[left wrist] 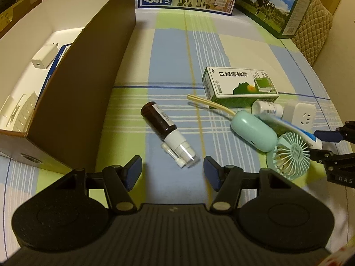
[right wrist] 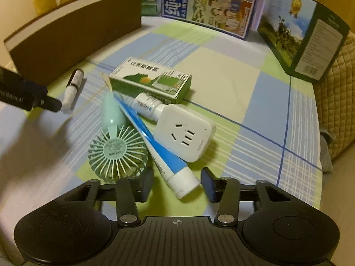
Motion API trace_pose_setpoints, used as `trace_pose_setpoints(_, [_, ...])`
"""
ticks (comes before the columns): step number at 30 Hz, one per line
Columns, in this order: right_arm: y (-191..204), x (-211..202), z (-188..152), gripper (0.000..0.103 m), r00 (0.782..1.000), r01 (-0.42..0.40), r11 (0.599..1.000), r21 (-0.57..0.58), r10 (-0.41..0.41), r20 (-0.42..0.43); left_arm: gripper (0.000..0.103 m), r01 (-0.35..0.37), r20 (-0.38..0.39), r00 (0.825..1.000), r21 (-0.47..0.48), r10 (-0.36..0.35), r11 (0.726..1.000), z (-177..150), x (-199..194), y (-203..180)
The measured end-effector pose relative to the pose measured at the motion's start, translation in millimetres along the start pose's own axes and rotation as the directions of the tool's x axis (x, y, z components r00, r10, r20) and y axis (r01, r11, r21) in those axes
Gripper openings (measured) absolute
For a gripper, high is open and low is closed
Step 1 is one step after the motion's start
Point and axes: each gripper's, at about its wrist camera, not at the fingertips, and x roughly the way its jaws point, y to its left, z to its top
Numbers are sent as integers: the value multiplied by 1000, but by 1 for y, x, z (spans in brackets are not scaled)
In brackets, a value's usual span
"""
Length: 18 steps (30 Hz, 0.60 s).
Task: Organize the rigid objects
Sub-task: 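Grasp the white toothpaste tube with the right tool while the left tool grasps the brown medicine bottle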
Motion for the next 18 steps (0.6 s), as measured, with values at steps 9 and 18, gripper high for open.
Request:
trace_pose_setpoints(9, [21, -10, -5, 31, 999, -46, 997, 54, 48, -25, 56, -4, -20, 1000, -9, 4, 1000, -4, 1, 11])
trace_pose_setpoints(18, [25, 10, 11, 31, 999, 2, 1000, -24, -3, -35, 56, -6, -11, 1000, -14, 6, 1000, -6, -2, 15])
